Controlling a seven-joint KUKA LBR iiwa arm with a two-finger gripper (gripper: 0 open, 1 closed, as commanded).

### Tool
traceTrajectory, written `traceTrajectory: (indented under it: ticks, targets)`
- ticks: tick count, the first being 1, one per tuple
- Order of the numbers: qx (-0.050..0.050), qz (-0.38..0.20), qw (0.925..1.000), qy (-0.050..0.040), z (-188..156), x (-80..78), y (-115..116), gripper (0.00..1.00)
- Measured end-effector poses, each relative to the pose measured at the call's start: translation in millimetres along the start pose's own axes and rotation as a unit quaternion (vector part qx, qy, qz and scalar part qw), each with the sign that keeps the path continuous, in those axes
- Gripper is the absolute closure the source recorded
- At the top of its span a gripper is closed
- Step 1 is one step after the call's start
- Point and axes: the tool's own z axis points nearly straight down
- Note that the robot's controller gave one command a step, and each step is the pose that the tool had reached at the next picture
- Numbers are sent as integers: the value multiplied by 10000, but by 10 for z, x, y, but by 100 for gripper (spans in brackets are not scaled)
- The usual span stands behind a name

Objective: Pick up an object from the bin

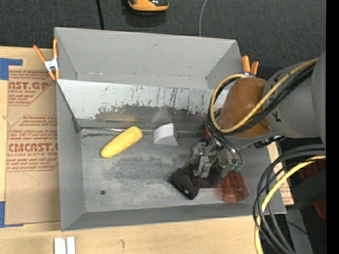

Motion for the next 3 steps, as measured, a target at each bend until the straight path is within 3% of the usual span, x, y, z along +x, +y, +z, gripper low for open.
traceTrajectory:
  ticks: [1,2,3]
  targets:
    - [2,31,10000,-8,-1260,-62,105,100]
    - [2,31,10000,-8,-1260,-62,105,100]
    - [6,-1176,9931,-14,-2169,242,-5,100]
